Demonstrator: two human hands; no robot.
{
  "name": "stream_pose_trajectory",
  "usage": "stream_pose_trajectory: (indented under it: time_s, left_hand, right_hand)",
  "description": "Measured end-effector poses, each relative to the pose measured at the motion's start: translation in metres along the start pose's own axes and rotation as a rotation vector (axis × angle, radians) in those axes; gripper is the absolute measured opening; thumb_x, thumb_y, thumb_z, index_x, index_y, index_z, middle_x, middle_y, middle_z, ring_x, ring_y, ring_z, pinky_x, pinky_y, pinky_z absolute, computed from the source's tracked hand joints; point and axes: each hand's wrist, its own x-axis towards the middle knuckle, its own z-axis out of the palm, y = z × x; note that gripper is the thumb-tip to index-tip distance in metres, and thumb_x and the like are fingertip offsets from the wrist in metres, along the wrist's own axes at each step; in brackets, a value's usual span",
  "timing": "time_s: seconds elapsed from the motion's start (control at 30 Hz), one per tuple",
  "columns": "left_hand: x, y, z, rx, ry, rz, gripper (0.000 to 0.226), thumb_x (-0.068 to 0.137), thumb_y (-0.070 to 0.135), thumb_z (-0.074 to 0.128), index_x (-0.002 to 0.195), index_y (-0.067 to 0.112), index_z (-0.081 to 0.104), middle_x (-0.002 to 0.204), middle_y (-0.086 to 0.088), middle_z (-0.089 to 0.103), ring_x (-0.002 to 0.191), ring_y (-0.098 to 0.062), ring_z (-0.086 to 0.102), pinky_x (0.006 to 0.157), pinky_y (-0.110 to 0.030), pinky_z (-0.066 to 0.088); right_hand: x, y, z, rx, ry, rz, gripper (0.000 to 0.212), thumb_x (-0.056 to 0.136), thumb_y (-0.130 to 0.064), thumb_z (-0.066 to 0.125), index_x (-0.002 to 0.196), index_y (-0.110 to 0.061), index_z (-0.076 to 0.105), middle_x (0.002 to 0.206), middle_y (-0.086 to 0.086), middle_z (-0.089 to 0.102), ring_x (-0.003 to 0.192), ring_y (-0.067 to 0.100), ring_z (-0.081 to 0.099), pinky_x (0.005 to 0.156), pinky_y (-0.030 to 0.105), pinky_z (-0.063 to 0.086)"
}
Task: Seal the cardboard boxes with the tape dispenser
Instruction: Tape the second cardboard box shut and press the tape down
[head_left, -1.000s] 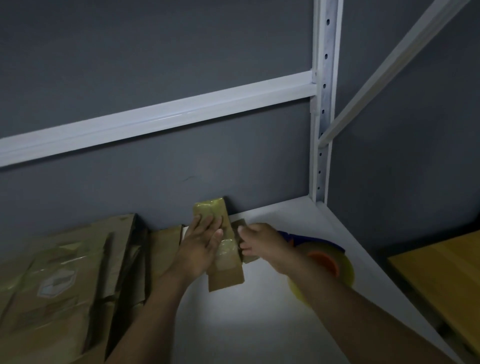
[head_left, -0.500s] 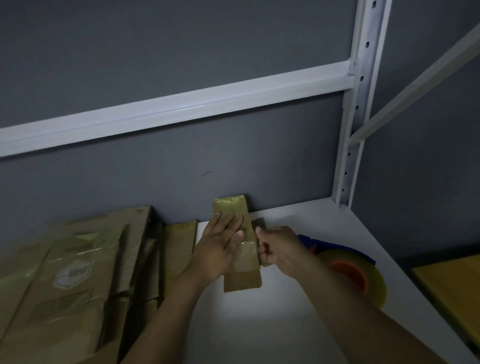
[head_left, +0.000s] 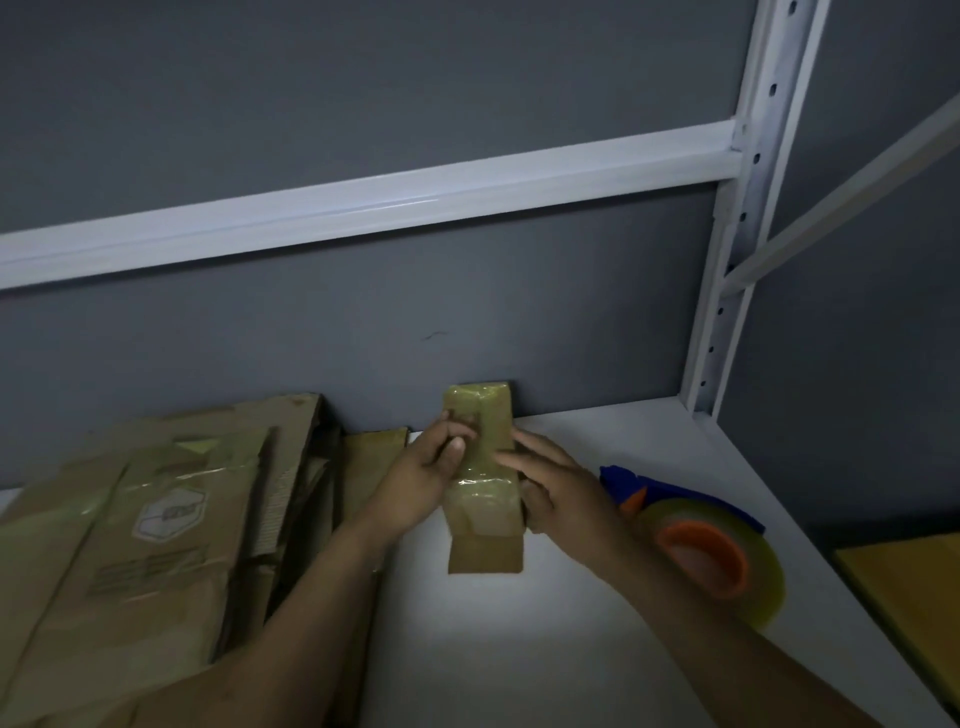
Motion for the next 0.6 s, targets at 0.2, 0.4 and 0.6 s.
stream_pose_trajectory:
  time_s: [0.2,0.4,0.6]
  left_hand:
    - [-0.007,-0.006,-0.049,0.179,-0.349,-0.002,0.056,0.088,-0.006,0.059,0.121,0.039,0.059,0.133,0.043,0.042,0.13,0.027,0.015,0.101,0.003,0.015]
    - [-0.009,-0.021,-0.034,0.271,-0.171,0.193,0.056,0.073,0.013,0.082,0.119,0.035,0.059,0.134,0.029,0.045,0.134,0.02,0.022,0.108,-0.003,0.02]
    - [-0.014,-0.036,-0.006,0.385,0.098,0.336,0.065,0.063,0.052,0.08,0.116,0.017,0.066,0.133,0.027,0.047,0.138,0.012,0.025,0.108,-0.007,0.025]
  right_hand:
    - [0.019,0.018,-0.03,0.088,-0.283,-0.032,0.055,0.087,-0.016,0.069,0.132,-0.043,0.049,0.15,-0.025,0.029,0.127,-0.002,0.045,0.106,0.028,0.043]
    - [0.032,0.01,-0.035,-0.212,-0.245,-0.143,0.049,0.083,-0.034,0.071,0.13,-0.032,0.057,0.14,-0.029,0.035,0.126,-0.004,0.041,0.105,0.023,0.041]
    - [0.021,0.012,-0.016,-0.174,-0.152,-0.174,0.053,0.081,-0.03,0.073,0.131,-0.025,0.055,0.139,-0.028,0.041,0.122,-0.003,0.047,0.097,0.027,0.048]
